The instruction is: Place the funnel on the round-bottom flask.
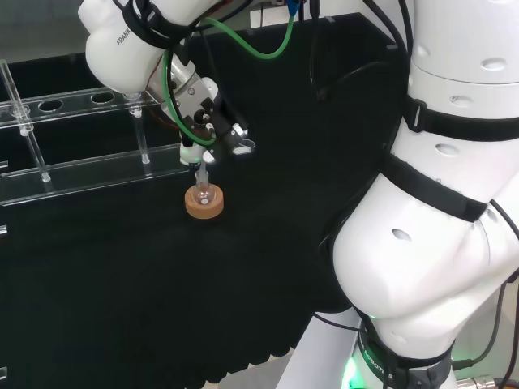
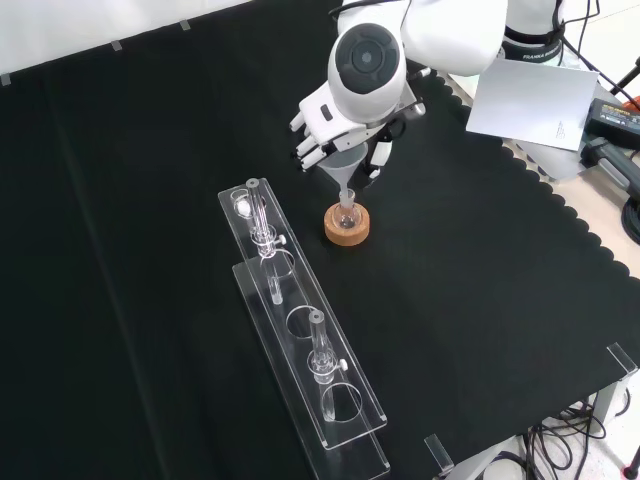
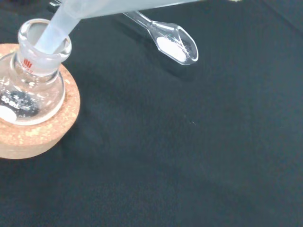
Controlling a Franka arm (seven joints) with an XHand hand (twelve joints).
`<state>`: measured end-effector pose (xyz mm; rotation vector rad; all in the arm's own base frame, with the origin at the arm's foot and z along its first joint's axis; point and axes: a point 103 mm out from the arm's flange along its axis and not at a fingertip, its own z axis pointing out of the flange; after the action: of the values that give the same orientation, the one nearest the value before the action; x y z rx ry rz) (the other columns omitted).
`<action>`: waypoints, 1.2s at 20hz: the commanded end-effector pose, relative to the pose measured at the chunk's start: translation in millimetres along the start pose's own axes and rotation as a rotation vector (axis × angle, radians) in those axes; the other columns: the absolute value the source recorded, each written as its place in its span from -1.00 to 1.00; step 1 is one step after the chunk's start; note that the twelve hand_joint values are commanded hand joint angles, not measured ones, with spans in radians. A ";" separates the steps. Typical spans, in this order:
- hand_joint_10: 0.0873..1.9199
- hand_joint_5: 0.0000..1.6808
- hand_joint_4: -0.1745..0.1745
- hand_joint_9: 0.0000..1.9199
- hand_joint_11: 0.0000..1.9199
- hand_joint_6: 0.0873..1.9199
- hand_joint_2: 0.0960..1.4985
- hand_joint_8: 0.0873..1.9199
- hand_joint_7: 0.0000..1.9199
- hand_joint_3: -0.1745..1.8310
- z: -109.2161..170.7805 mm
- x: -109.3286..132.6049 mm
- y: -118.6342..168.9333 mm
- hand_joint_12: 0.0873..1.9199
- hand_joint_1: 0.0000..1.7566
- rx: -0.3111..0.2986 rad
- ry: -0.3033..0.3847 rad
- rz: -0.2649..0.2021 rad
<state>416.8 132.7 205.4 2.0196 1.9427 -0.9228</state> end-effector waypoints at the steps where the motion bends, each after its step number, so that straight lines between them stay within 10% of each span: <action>1: -0.60 -0.01 -0.22 0.27 -0.11 -0.26 -0.07 -0.27 -0.08 -0.27 2.8 -0.1 0.2 0.16 -0.03 0.002 0.000 -0.004; 24: -0.58 -0.12 -0.24 0.14 -0.19 -0.22 -0.10 -0.24 -0.17 -0.25 8.7 10.2 -4.7 0.21 -0.05 -0.008 -0.027 -0.019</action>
<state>410.0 136.9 194.7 1.9779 1.9516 -0.9357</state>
